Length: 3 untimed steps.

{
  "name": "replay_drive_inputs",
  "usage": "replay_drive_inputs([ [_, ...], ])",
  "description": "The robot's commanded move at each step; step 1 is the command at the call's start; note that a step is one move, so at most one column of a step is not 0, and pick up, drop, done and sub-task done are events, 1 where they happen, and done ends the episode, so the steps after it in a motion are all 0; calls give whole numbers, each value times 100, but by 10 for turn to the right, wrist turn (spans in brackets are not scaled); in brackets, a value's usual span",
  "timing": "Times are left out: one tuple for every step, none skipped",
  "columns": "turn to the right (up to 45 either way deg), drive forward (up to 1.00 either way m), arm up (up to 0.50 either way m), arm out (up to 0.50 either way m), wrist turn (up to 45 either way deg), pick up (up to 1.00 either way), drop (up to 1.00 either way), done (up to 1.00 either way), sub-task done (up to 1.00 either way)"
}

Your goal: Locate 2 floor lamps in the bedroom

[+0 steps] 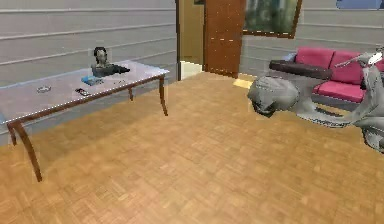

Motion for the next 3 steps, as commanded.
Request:
replay_drive_inputs([
  [0, 100, 0, 0, 0, 0, 0, 0, 0],
  [0, 100, 0, 0, 0, 0, 0, 0, 0],
  [0, 55, 0, 0, 0, 0, 0, 0, 0],
])
